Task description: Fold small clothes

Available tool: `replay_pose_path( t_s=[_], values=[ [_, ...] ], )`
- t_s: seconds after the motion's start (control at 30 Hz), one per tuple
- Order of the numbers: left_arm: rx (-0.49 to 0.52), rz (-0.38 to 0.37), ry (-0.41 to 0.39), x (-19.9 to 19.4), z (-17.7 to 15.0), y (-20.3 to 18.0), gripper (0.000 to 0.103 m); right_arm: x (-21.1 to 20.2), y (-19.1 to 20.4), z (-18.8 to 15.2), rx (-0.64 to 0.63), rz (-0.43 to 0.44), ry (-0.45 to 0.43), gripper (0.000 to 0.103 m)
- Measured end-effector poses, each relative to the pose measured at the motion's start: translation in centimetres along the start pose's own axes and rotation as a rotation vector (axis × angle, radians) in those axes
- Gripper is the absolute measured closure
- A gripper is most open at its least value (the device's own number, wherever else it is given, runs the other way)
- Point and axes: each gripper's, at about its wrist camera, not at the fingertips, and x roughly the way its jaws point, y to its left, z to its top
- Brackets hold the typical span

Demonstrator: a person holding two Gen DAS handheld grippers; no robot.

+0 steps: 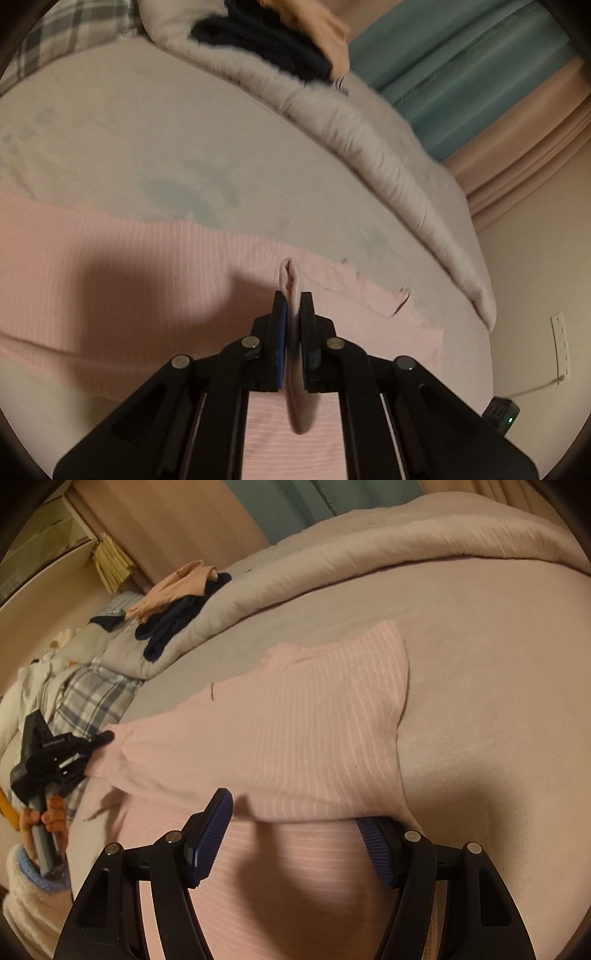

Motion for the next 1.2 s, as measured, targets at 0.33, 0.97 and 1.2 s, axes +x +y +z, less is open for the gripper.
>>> replay_pose_path(
  t_s=[0.33,0.97,1.2],
  values=[
    [-0.152,0.182,0.027,-0.3,-0.9,7.2,0.099,-1.9,1.3,-1.0,-0.084,-0.191,0.04,0.035],
    [0.149,0.102,0.132,4.3,-5.5,-0.7,0.082,2.1,3.9,-0.8,-0.244,-0.256,0.04,0.041],
    [-0.002,0.001,0.027,-3.0,-5.3,4.8,0.034,-0.5,4.8,-1.1,-0.246,-0.212,0.057,0.04]
  ],
)
